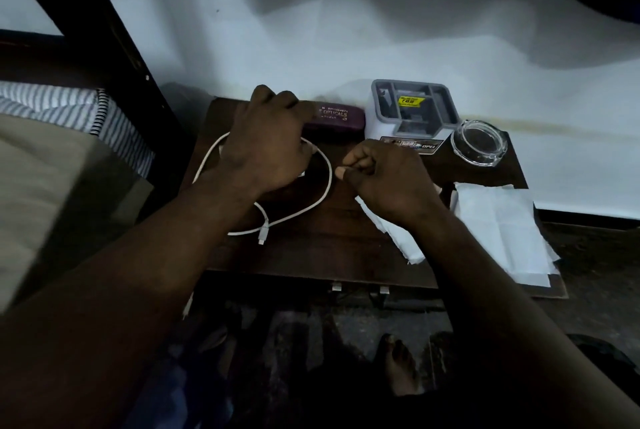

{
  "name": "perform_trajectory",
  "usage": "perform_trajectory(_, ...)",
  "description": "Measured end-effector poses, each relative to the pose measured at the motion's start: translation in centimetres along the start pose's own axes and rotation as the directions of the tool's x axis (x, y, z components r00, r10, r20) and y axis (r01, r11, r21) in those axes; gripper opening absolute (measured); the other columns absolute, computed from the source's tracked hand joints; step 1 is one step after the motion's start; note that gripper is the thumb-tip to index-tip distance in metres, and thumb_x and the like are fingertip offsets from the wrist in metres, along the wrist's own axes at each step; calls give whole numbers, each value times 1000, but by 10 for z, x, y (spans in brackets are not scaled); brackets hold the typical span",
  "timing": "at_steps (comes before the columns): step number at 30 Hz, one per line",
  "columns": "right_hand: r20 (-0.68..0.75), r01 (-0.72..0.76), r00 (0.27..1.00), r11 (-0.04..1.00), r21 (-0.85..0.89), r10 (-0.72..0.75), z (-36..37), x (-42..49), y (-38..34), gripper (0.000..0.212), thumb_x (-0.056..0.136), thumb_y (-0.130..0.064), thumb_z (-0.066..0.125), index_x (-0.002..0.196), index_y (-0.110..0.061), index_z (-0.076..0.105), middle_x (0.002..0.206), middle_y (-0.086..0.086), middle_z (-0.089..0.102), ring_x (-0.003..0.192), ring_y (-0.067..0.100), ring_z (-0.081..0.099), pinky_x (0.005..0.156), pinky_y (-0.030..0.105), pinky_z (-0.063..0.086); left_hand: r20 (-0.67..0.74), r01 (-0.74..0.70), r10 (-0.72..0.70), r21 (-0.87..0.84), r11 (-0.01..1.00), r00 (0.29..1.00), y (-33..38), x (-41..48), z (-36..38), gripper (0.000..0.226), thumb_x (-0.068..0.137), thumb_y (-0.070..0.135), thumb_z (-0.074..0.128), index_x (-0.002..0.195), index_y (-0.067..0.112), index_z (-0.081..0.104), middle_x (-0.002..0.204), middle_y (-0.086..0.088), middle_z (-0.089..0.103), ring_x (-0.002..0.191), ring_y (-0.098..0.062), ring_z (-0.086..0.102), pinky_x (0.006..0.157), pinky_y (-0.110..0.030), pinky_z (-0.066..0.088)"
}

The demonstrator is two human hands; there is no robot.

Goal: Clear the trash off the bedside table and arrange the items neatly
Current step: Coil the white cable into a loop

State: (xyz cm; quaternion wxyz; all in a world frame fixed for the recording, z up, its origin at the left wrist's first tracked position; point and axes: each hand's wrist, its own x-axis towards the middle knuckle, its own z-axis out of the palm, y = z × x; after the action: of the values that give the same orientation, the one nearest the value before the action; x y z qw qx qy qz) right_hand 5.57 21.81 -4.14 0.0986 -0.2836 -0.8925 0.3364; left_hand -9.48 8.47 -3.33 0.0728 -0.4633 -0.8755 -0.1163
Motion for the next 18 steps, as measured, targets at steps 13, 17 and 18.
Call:
perform_trajectory(13,213,79,975,994,-79,-61,21,-26,-18,13,84,-36,80,90,-27,73,86,-9,76,84,9,71,81,37,58,124,-12,20,-65,998,992,10,-85,-13,41,85,42,64,122,27,67,124,-4,68,117,-30,59,98,-43,48)
perform_trajectory(17,317,104,947,979,-178,-43,21,-30,-19,15,84,-41,79,88,-33,68,89,-8,71,92,18,69,85,44,57,194,-27,49,-112,993,980,24,-101,-1,42,87,45,63,125,27,61,122,1,68,110,-28,65,84,-40,56)
perform_trajectory(18,329,109,944,975,-193,-40,21,-31,-19,16,84,-42,78,91,-32,68,91,-7,71,94,19,68,86,44,56,209,-26,47,-103,994,977,25,-100,1,40,87,44,63,123,26,61,119,0,68,107,-29,66,80,-39,56)
